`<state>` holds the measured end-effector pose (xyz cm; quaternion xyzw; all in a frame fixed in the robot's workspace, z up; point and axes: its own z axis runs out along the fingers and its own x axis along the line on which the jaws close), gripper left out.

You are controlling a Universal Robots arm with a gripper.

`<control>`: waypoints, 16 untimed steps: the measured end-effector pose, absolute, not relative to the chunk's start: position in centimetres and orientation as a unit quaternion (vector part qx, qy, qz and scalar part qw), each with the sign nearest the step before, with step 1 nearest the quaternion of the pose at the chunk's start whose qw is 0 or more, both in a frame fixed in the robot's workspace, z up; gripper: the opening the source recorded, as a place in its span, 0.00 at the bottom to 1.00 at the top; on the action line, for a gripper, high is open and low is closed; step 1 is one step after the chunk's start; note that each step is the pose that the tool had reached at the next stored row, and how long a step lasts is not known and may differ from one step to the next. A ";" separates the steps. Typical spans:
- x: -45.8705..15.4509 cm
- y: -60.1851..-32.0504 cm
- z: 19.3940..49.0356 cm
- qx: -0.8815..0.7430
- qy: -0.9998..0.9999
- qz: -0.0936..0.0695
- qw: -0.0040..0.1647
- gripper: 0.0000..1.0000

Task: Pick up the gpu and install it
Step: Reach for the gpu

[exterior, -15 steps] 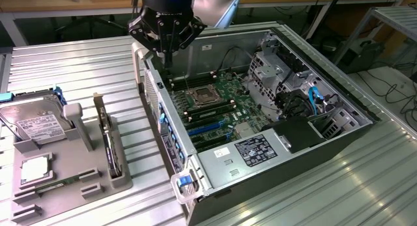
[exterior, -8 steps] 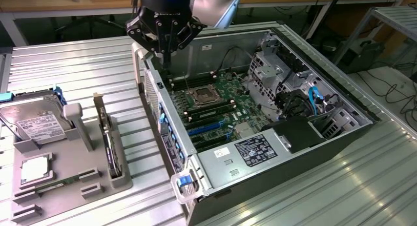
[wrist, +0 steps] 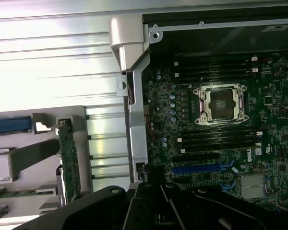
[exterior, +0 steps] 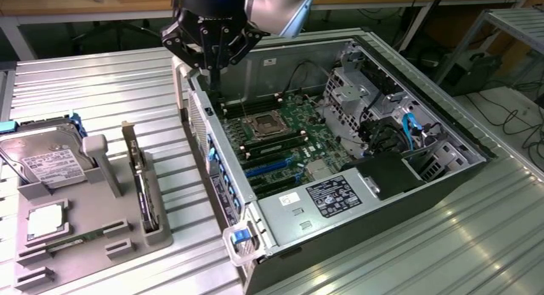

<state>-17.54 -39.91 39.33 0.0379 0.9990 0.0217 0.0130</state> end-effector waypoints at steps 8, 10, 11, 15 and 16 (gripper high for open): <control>-17.9 -39.9 39.3 0.038 0.999 0.022 0.013 0.11; -18.0 -39.9 39.3 0.038 0.999 0.022 0.013 0.11; -18.0 -39.9 39.3 0.038 0.999 0.022 0.013 0.11; -18.2 -39.9 39.3 0.038 0.999 0.022 0.013 0.11; -18.2 -39.9 39.3 0.038 0.999 0.022 0.013 0.11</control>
